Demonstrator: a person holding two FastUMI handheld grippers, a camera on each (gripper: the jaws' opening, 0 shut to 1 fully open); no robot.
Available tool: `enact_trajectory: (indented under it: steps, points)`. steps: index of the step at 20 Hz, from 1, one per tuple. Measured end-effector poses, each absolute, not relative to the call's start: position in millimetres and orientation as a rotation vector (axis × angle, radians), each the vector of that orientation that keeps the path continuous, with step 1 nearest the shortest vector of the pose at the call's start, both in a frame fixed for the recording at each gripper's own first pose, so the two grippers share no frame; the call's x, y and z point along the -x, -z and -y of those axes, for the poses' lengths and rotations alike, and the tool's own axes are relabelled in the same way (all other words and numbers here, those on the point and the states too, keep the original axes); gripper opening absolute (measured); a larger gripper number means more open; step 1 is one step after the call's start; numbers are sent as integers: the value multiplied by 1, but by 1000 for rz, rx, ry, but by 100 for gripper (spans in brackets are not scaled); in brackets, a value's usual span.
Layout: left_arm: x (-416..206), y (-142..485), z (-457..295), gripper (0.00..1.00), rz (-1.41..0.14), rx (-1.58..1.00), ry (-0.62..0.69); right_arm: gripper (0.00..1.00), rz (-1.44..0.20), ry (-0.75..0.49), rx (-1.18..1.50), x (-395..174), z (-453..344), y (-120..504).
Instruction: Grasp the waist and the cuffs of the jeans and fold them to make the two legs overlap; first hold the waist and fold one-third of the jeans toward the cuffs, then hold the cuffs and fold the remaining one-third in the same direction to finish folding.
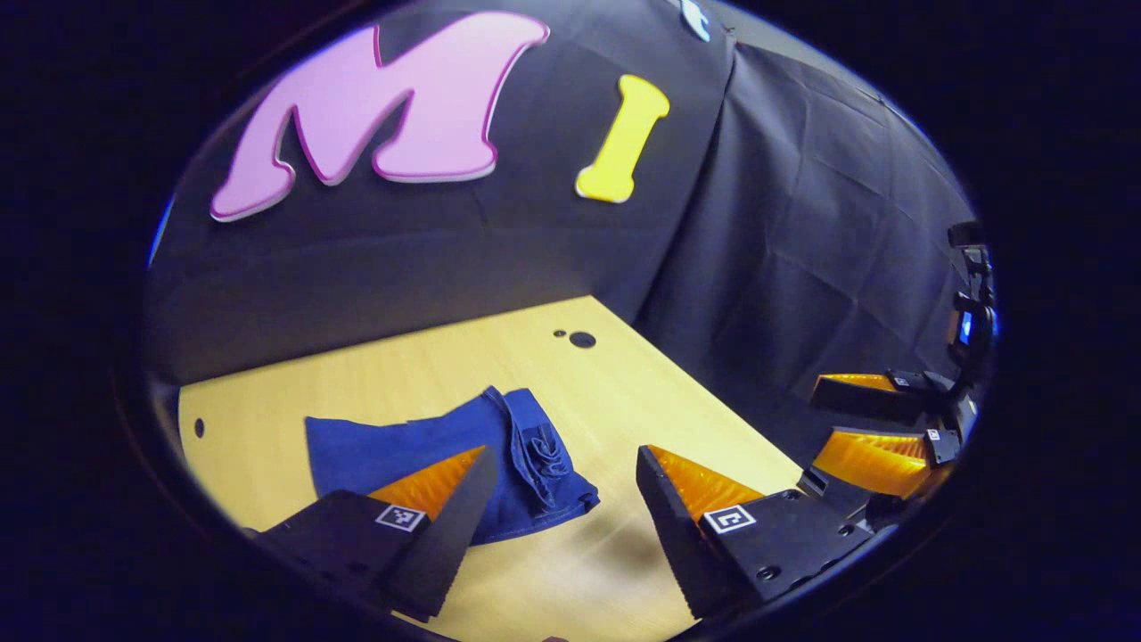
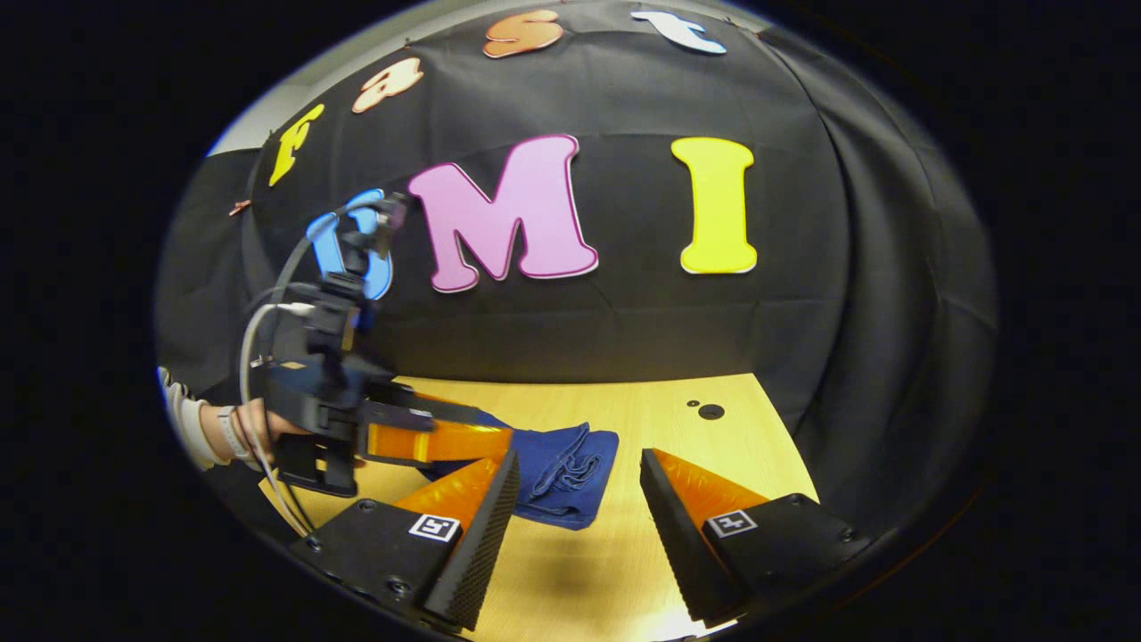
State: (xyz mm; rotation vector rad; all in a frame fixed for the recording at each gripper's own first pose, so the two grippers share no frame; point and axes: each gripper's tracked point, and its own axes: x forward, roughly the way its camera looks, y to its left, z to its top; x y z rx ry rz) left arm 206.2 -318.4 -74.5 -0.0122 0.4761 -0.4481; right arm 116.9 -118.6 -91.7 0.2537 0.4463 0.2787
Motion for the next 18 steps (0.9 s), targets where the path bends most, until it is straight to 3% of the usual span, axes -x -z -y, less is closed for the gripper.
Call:
enact_trajectory:
  steps: [1,8,16,18]
  points:
    - [-180,52,305,97,-407,-7,404,85,-432,-293,-246,-105,114,81]
    - [13,-4,243,96,-201,150,117,86,-306,-308,-137,-28,96,-20]
    - [87,-42,230,100,-55,38,7,95,-186,-256,-174,-5,86,-77]
    - [89,-56,222,96,-10,30,-29,95,-129,-249,-157,-8,86,-90]
